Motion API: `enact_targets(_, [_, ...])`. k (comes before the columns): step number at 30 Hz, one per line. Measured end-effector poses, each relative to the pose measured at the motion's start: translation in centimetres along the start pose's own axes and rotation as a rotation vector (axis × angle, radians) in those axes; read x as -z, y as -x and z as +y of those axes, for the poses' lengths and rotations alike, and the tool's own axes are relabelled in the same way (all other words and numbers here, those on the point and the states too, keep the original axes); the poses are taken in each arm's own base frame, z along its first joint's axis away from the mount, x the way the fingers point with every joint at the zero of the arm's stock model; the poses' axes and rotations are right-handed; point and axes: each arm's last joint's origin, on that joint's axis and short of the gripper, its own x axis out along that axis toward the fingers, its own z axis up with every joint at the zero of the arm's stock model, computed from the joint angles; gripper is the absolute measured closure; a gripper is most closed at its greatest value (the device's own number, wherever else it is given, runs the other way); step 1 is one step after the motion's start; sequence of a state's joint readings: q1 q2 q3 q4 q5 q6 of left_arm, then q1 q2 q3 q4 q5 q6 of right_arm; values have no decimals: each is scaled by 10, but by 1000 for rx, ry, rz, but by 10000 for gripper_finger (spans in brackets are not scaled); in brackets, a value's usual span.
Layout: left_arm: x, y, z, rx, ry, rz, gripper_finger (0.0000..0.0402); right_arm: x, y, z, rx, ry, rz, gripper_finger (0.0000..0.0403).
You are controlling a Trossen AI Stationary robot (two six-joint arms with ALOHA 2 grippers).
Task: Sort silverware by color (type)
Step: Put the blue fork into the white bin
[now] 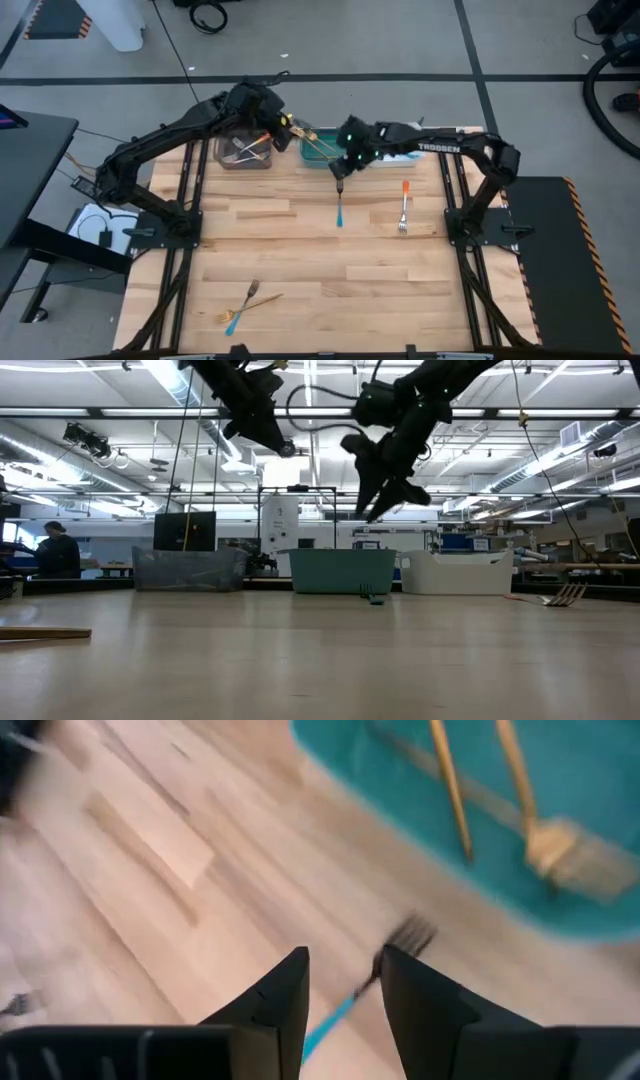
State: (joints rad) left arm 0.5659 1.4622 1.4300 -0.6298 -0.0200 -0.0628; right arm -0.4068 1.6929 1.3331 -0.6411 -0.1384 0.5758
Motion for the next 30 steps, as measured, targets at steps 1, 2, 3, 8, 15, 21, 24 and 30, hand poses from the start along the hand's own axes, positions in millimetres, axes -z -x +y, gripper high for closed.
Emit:
enact_targets(1, [0, 1, 2, -4, -6, -2, 292, 5, -5, 0, 16, -28, 20, 271])
enact_targets(2, [0, 2, 3, -8, -12, 0, 292, 10, -10, 1, 28, -56, 35, 271])
enact_targets(3, [0, 2, 4, -11, -15, -2, 292, 13, -15, 2, 30, -84, 35, 271])
enact_targets(8, [0, 2, 7, -16, -16, -2, 292, 32, -39, 2, 111, -219, 33, 271])
enact_targets(15, [1, 2, 7, -17, -61, 9, 292, 58, -77, 9, 178, -272, 109, 271])
enact_targets(21, [2, 2, 8, -19, -85, 24, 292, 66, -99, 13, 206, -301, 84, 271])
enact_targets(24, [3, 2, 8, -20, -93, 31, 292, 67, -106, 10, 230, -320, 84, 271])
enact_targets(30, [3, 2, 8, -18, -97, 38, 292, 70, -120, 3, 284, -316, 95, 288])
